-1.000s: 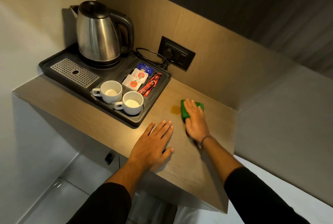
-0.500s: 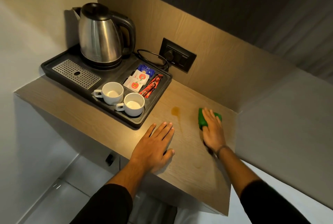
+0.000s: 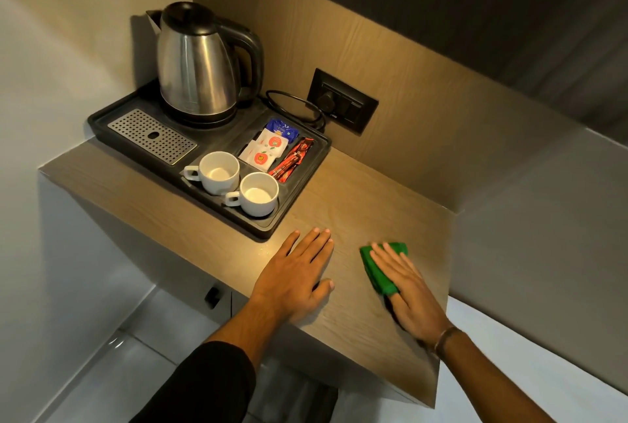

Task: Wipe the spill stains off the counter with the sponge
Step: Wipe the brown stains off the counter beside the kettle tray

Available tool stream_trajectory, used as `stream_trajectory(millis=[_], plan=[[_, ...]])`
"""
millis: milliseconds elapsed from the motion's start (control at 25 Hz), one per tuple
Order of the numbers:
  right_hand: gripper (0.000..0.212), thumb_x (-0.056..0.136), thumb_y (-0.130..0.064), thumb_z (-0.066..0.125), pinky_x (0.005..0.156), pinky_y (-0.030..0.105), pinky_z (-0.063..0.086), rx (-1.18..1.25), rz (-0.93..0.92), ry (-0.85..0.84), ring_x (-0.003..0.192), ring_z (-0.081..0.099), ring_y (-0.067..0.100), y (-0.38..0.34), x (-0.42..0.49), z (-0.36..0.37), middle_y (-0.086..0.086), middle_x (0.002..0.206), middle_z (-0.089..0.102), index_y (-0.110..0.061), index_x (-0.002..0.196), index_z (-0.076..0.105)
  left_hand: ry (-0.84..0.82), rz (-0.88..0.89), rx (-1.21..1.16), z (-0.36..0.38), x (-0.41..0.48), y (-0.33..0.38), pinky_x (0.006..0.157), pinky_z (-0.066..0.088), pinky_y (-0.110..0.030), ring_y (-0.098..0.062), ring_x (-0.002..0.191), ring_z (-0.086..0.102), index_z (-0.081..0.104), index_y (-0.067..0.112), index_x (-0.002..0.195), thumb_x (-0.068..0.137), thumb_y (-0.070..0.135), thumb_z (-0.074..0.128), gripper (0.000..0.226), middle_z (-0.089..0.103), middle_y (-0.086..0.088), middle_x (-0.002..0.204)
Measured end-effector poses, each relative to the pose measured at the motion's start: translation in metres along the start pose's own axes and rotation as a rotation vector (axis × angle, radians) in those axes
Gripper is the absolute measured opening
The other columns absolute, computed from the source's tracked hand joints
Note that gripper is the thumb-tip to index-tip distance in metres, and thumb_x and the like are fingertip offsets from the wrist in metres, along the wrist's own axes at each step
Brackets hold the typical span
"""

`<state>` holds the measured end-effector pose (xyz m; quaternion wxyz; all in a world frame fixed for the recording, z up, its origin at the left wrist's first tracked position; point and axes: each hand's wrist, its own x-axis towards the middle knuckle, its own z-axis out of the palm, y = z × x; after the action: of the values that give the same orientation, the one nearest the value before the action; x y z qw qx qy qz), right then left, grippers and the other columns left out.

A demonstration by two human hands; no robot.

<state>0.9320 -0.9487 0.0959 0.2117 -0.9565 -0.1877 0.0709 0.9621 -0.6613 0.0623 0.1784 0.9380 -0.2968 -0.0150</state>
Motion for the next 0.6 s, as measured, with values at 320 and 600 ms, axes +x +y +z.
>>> stream_trajectory(millis=[320, 600], plan=[[0.077, 0.090, 0.005, 0.044, 0.132, 0.050, 0.003, 0.021, 0.101, 0.021, 0.162, 0.009, 0.021, -0.029, 0.135, -0.005, 0.002, 0.172, 0.023, -0.019, 0.162, 0.028, -0.009, -0.003, 0.013, 0.000, 0.000, 0.000, 0.131, 0.002, -0.048, -0.019, 0.161, -0.002, 0.009, 0.016, 0.166, 0.107, 0.057, 0.028, 0.074, 0.006, -0.006, 0.177], [0.081, 0.087, -0.010, 0.036, 0.133, 0.043, -0.001, -0.033, -0.073, -0.048, 0.162, 0.006, 0.013, 0.002, 0.036, -0.007, -0.009, 0.173, 0.018, -0.031, 0.163, 0.020, -0.013, -0.002, 0.008, -0.003, -0.001, 0.001, 0.131, 0.004, -0.049, -0.020, 0.161, -0.002, 0.010, 0.015, 0.166, 0.107, 0.056, 0.028, 0.074, 0.007, -0.006, 0.177]])
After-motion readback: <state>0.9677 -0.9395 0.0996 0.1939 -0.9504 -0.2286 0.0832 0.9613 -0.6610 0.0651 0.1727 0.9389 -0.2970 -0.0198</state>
